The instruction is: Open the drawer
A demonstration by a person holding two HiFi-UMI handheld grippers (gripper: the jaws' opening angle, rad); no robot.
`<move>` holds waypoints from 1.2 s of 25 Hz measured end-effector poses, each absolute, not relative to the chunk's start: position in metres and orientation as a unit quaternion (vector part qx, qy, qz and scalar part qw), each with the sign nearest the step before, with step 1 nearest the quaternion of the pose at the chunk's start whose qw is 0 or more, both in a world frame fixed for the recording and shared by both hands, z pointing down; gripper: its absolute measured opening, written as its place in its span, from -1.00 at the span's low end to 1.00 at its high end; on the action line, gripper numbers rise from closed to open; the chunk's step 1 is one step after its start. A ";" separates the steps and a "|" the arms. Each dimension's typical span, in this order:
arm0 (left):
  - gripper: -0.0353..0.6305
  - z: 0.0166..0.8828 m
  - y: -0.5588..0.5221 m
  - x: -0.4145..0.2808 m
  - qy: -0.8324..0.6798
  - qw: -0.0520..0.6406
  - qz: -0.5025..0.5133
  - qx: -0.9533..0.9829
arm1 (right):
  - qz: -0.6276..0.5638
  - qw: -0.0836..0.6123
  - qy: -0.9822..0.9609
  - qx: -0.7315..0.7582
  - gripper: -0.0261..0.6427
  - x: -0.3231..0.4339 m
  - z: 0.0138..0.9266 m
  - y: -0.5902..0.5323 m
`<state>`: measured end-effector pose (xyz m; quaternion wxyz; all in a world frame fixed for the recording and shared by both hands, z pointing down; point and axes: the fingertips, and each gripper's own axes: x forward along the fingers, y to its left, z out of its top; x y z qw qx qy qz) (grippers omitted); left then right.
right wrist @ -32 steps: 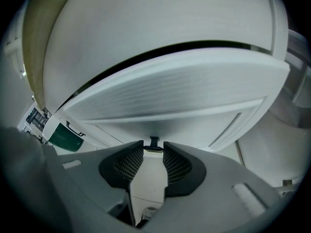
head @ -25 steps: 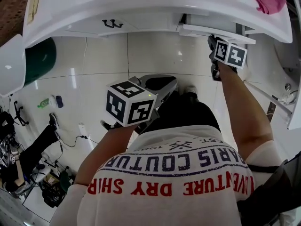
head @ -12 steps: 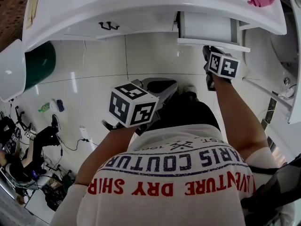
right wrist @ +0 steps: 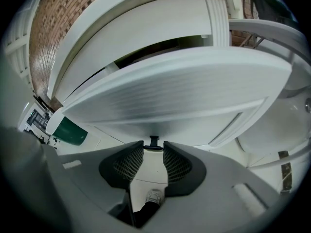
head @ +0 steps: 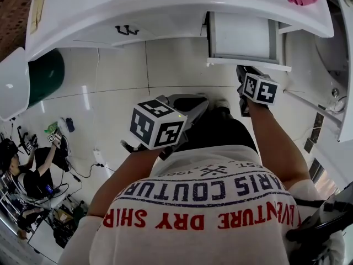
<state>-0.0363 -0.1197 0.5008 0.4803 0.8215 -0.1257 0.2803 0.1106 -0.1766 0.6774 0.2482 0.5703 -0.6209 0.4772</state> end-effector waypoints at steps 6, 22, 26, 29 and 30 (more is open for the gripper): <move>-0.91 0.500 -0.120 -0.038 -0.124 0.480 0.282 0.821 | 0.475 0.238 -0.621 0.576 -0.52 0.111 0.677 -0.167; -0.91 0.486 -0.110 -0.035 -0.114 0.465 0.274 0.834 | 0.493 0.228 -0.635 0.549 -0.47 0.111 0.661 -0.152; -0.91 0.474 -0.101 -0.041 -0.134 0.453 0.262 0.841 | 0.494 0.203 -0.672 0.512 -0.62 0.101 0.625 -0.133; -0.91 0.465 -0.083 -0.042 -0.152 0.445 0.255 0.845 | 0.492 0.161 -0.718 0.466 -0.78 0.081 0.575 -0.110; -0.91 0.462 -0.073 -0.041 -0.158 0.442 0.252 0.846 | 0.489 0.146 -0.734 0.448 -0.83 0.074 0.556 -0.098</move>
